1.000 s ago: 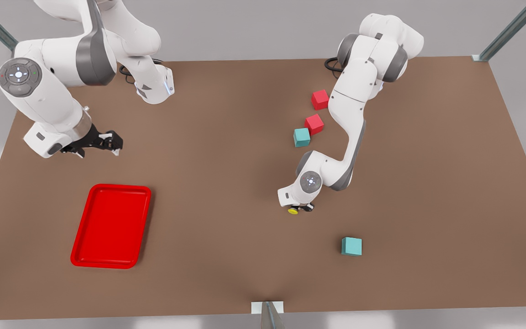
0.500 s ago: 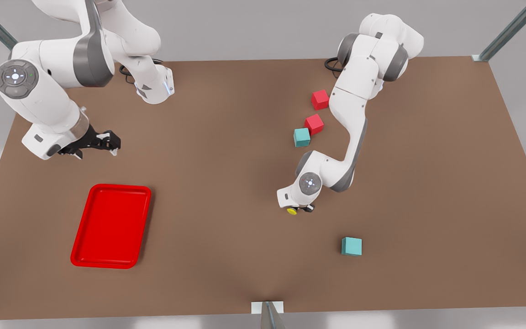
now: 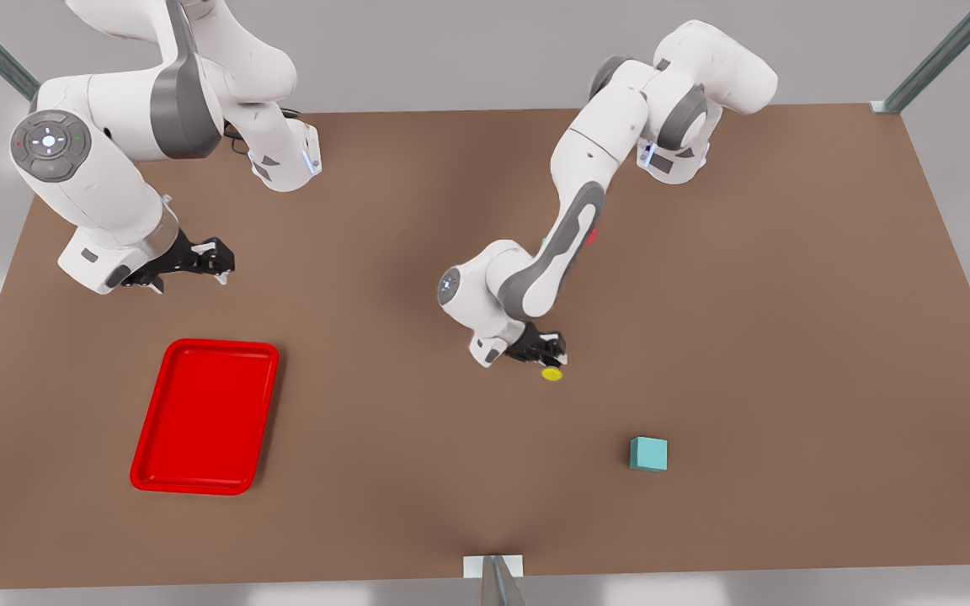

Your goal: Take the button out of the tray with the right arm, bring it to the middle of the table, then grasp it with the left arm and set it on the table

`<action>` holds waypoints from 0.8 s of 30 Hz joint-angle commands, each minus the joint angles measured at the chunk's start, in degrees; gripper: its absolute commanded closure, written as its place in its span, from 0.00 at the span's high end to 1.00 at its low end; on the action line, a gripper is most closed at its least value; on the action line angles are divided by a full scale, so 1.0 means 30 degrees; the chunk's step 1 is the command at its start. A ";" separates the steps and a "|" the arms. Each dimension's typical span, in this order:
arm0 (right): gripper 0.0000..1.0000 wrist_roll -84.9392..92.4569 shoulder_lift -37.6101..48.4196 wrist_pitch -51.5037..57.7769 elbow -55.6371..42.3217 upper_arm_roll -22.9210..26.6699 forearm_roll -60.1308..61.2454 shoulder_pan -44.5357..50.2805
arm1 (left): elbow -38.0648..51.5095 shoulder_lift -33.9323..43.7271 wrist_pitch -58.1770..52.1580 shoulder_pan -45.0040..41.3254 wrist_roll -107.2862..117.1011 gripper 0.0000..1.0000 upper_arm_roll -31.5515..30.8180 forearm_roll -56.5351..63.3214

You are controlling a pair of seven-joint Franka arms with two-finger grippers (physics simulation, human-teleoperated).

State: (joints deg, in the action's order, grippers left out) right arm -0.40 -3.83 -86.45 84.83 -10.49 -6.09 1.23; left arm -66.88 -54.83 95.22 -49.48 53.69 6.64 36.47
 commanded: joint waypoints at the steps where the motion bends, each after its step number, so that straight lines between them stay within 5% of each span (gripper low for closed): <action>1: 1.00 0.0310 0.0016 0.0164 -0.0005 -0.0018 0.0008 -0.0089 | -0.0002 -0.0618 -0.4579 -0.0058 2.6489 0.47 0.0012 0.4511; 8: 1.00 0.0310 0.0016 0.0193 -0.0005 -0.0018 0.0037 -0.0089 | -0.0529 -0.1204 -0.6515 0.0030 3.2053 0.47 0.0012 0.6797; 24: 1.00 0.0310 -0.0013 0.0252 -0.0005 -0.0018 0.0008 0.0233 | -0.1027 -0.3695 -0.4435 0.0264 3.2671 0.47 0.0012 0.6299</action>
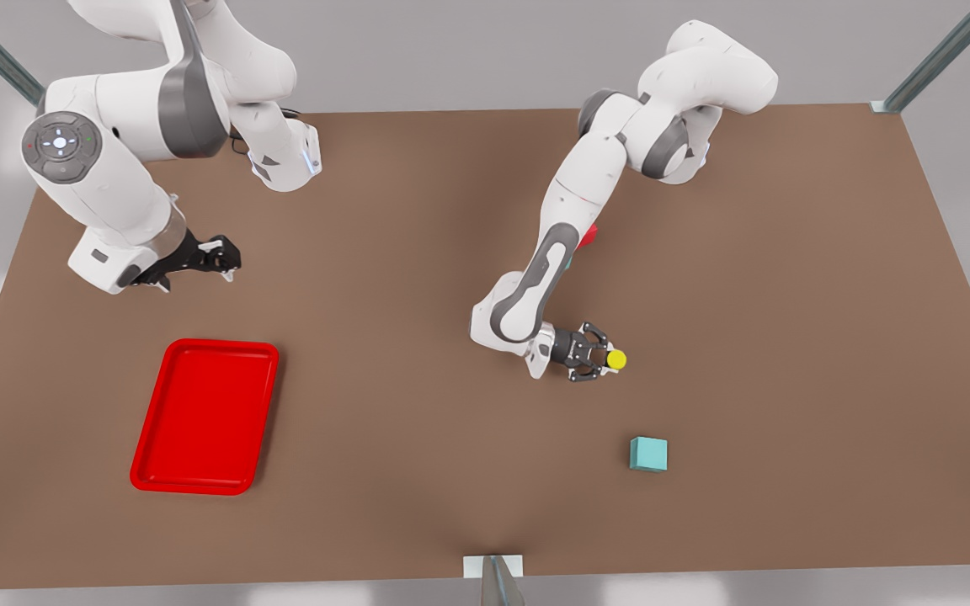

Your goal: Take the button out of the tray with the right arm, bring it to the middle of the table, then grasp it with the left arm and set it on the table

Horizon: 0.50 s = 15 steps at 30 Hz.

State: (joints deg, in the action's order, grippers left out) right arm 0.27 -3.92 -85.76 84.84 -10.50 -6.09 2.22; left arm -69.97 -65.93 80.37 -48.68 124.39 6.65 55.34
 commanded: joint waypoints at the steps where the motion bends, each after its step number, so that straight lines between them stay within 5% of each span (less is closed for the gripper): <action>1: 1.00 0.0058 0.0018 0.0021 -0.0009 -0.0017 0.0009 -0.0095 | 0.0004 -0.0112 0.0603 0.0026 0.9074 0.47 0.0009 0.0039; 7: 1.00 0.0087 0.0018 0.0021 -0.0009 -0.0017 0.0009 -0.0095 | 0.0004 -0.0288 0.0603 0.0173 0.8986 0.48 0.0009 0.0157; 9: 1.00 0.0087 0.0018 0.0021 -0.0009 -0.0017 0.0009 -0.0095 | 0.0004 -0.0288 0.0603 0.0319 0.8956 0.68 0.0009 0.0215; 10: 1.00 0.0087 0.0018 0.0050 -0.0009 -0.0017 0.0009 -0.0095 | 0.0004 -0.0288 0.0603 0.0319 0.8927 0.92 0.0009 0.0215; 11: 1.00 0.0087 0.0018 0.0021 -0.0009 -0.0017 0.0009 -0.0095 | 0.0004 -0.0288 0.0603 0.0290 0.8898 1.00 0.0009 0.0245; 15: 1.00 0.0087 0.0018 0.0050 -0.0009 -0.0017 0.0009 -0.0095 | 0.0004 -0.0288 0.0574 0.0290 0.8898 1.00 0.0009 0.0274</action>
State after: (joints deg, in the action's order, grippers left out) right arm 0.40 -3.93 -85.66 84.84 -10.49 -6.10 1.83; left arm -69.98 -66.88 82.03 -47.81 139.58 6.66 56.07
